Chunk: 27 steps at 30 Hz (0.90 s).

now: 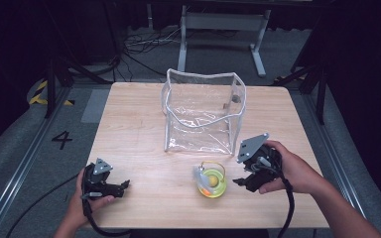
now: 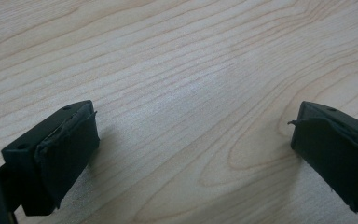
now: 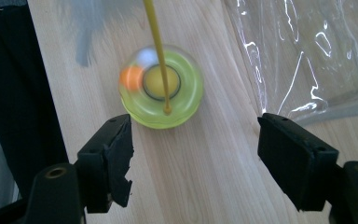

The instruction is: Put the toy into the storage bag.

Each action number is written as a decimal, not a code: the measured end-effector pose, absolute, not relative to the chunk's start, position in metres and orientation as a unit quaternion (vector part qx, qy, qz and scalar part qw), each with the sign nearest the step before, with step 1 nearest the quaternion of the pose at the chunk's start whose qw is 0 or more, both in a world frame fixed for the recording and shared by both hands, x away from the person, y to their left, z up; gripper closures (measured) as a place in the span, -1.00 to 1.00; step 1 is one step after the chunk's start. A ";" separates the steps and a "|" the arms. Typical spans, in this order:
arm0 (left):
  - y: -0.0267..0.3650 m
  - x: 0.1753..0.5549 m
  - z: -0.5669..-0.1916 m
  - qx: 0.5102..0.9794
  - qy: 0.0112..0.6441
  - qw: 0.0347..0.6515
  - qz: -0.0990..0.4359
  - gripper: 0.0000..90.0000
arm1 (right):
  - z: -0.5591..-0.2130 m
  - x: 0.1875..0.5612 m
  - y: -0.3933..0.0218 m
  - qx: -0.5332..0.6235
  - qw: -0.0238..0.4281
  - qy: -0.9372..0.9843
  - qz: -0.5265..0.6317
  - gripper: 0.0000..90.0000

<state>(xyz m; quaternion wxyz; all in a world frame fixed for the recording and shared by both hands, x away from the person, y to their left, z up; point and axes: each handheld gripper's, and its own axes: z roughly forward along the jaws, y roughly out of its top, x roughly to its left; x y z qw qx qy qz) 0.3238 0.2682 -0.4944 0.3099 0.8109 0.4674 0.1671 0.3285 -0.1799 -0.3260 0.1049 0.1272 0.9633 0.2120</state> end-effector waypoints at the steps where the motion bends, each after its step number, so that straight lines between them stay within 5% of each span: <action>1: 0.268 0.324 -0.494 0.811 0.467 0.310 0.167 -0.98 | -0.325 0.328 -0.177 0.124 0.106 0.964 0.209 -0.40; 12: 0.268 0.323 -0.494 0.811 0.467 0.311 0.166 -0.97 | -0.323 0.331 -0.148 0.108 0.089 0.968 0.208 -0.17; 19: 0.269 0.323 -0.494 0.810 0.468 0.311 0.166 -0.95 | -0.317 0.336 -0.134 0.105 0.083 0.970 0.202 0.47; 22: 0.269 0.323 -0.494 0.810 0.469 0.310 0.166 -0.95 | -0.315 0.339 -0.133 0.101 0.068 0.972 0.199 0.90; 27: 0.270 0.323 -0.494 0.811 0.468 0.312 0.165 -0.95 | -0.308 0.340 -0.135 0.097 0.063 0.978 0.176 0.96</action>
